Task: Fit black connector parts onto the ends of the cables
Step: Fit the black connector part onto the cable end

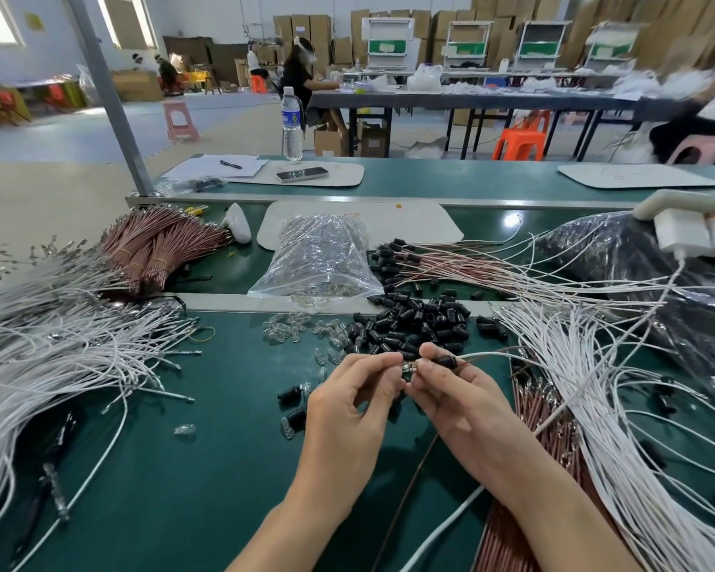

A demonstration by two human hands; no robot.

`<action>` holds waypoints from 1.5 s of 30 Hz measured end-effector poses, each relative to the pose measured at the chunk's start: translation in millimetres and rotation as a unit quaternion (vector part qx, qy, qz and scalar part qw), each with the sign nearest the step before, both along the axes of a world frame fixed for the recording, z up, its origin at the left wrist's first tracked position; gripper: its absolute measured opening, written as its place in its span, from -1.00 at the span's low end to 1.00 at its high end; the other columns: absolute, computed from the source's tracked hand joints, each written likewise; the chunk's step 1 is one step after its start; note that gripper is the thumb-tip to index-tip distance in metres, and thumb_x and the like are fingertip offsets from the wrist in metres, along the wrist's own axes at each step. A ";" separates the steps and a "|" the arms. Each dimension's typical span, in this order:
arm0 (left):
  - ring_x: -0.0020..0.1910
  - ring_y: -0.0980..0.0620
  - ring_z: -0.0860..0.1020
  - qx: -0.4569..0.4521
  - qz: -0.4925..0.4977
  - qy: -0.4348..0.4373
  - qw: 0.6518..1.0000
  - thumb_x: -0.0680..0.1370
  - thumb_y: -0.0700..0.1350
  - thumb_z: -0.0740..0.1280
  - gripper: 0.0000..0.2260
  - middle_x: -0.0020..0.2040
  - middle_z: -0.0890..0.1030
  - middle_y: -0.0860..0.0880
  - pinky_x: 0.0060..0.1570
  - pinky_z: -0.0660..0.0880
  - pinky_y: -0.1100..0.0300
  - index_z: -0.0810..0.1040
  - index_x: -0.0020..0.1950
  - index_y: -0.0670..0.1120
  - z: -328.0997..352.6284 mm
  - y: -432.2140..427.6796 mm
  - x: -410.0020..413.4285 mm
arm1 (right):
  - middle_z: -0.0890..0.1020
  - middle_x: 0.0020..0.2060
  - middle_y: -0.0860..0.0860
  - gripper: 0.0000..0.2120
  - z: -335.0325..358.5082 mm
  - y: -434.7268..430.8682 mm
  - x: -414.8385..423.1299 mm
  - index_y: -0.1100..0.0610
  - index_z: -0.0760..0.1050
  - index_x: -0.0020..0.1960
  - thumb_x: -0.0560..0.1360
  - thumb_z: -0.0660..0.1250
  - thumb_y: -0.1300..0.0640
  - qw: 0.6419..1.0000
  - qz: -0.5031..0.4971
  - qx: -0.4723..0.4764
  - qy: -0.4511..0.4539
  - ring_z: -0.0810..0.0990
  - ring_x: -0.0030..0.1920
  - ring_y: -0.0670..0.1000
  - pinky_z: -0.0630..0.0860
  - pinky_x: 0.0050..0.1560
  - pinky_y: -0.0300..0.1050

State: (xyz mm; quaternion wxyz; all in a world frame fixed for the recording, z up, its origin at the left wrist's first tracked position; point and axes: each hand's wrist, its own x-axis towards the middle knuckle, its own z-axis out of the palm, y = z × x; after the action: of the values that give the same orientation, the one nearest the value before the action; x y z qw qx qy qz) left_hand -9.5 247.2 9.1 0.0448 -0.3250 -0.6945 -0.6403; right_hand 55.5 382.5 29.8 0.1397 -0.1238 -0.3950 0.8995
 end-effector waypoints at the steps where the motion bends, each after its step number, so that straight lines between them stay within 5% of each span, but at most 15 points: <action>1: 0.02 0.04 0.68 0.001 -0.001 0.002 1.000 0.61 -0.05 0.35 -0.83 0.01 0.66 0.15 0.03 0.60 0.19 0.62 0.15 0.19 0.1 0.0 0.3 | 0.62 -0.31 0.12 -0.84 -0.1 0.1 0.1 0.17 0.71 -0.07 0.40 0.41 0.30 1.000 0.000 -0.003 0.000 0.66 -0.27 -0.01 0.65 -0.13 -0.18; 10: 0.03 0.06 0.67 0.000 -0.010 0.013 1.000 0.62 -0.07 0.35 -0.85 0.03 0.65 0.15 0.00 0.56 0.31 0.66 0.15 0.08 0.3 0.2 0.7 | 0.62 -0.31 0.12 -0.85 0.5 -0.4 0.1 0.17 0.71 -0.08 0.38 0.42 0.29 1.000 0.003 0.003 -0.006 0.66 -0.28 -0.01 0.64 -0.15 -0.18; 45: 0.03 0.08 0.66 -0.008 0.000 0.038 0.999 0.62 -0.08 0.35 -0.83 0.04 0.64 0.17 0.02 0.59 0.22 0.63 0.16 0.14 -0.7 -0.7 -0.1 | 0.64 -0.35 0.07 -0.84 2.5 -3.4 -1.1 0.18 0.66 -0.08 0.35 0.42 0.30 1.000 -0.006 -0.017 -0.022 0.66 -0.35 -0.06 0.65 -0.23 -0.20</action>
State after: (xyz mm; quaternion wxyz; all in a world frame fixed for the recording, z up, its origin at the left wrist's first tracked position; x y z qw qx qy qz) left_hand -9.6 246.5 8.4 0.0684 -0.3497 -0.6970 -0.6223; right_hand 54.4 379.2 32.3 0.1348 -0.1479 -0.3822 0.9021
